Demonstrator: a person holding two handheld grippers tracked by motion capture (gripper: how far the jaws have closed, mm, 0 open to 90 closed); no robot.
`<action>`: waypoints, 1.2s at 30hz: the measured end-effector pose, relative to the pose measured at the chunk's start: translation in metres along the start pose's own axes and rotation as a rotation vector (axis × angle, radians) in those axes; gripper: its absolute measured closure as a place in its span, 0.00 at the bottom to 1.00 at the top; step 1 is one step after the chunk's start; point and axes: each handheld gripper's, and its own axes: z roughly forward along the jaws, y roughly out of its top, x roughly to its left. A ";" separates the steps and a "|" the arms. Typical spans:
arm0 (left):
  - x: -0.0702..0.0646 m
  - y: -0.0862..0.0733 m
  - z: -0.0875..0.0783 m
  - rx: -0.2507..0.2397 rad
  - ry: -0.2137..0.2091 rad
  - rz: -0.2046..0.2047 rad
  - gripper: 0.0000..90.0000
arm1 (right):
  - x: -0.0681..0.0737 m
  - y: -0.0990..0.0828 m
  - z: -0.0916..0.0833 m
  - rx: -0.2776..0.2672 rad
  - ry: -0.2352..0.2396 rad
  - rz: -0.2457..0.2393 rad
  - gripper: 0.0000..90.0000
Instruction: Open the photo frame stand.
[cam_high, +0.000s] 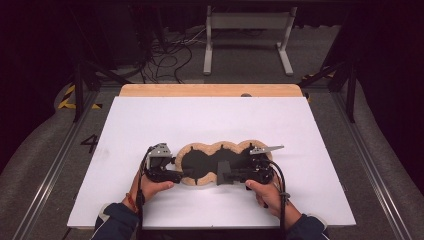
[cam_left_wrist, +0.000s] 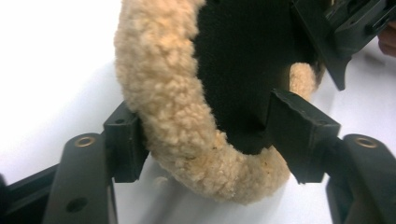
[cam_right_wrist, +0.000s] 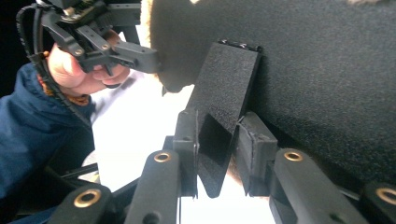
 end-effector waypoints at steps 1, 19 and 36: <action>0.001 0.000 -0.001 -0.003 0.011 0.020 0.40 | 0.000 0.000 0.000 -0.004 -0.002 -0.008 0.80; -0.006 -0.003 -0.014 -0.051 0.021 0.078 0.54 | 0.007 -0.003 0.000 -0.021 -0.057 -0.128 0.84; -0.005 -0.001 0.002 -0.005 0.049 0.060 0.37 | 0.010 -0.004 0.002 -0.025 -0.079 -0.170 0.80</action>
